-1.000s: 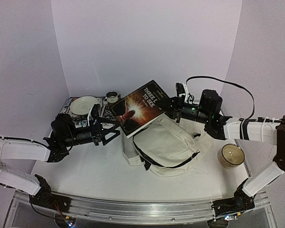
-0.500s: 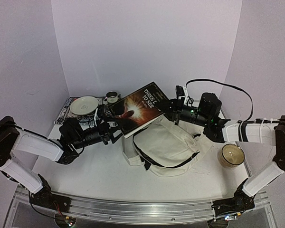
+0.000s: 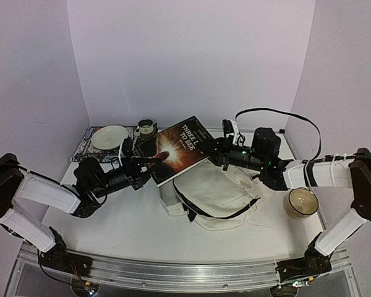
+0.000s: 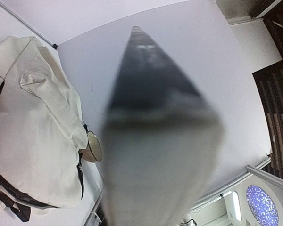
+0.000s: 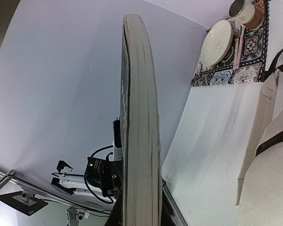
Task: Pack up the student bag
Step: Pass from the right arm to the left, then pick up the largest pocket of the bag from the student bag.
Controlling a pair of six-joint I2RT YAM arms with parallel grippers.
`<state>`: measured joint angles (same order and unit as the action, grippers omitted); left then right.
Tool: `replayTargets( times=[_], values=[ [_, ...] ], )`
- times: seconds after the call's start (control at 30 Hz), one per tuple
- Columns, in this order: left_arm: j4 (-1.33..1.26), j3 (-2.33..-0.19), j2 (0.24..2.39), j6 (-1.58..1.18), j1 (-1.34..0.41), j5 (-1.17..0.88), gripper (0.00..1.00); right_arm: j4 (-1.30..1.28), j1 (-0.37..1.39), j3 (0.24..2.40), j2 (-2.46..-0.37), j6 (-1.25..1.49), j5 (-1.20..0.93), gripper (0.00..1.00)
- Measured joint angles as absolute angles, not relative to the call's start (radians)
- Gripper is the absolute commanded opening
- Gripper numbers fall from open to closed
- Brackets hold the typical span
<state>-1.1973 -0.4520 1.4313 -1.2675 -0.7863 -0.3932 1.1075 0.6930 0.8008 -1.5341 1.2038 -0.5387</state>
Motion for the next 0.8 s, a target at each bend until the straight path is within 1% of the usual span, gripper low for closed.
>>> replayTargets(
  times=[0.1,0.3,0.4,0.5,0.63,0.8],
  values=[
    [-1.198,-0.415,1.420,-1.283,-0.786,-0.386,0.00,1.062,0.702,0.798,-1.538,1.160,-0.540,0.27],
    [-1.187,-0.325,1.386,-1.312,-0.711,-0.363,0.00,0.850,0.692,0.798,-1.532,0.983,-0.522,0.62],
    [-1.170,-0.290,1.358,-1.322,-0.654,-0.343,0.00,0.711,0.690,0.807,-1.523,0.876,-0.512,0.73],
    [-1.151,-0.255,1.325,-1.336,-0.596,-0.338,0.00,0.530,0.696,0.842,-1.507,0.750,-0.486,0.79],
    [-1.108,-0.231,1.283,-1.340,-0.537,-0.340,0.00,0.279,0.723,0.916,-1.477,0.569,-0.399,0.86],
    [-1.058,-0.197,1.237,-1.341,-0.485,-0.366,0.00,0.016,0.830,1.036,-1.455,0.364,-0.218,0.89]
  ],
)
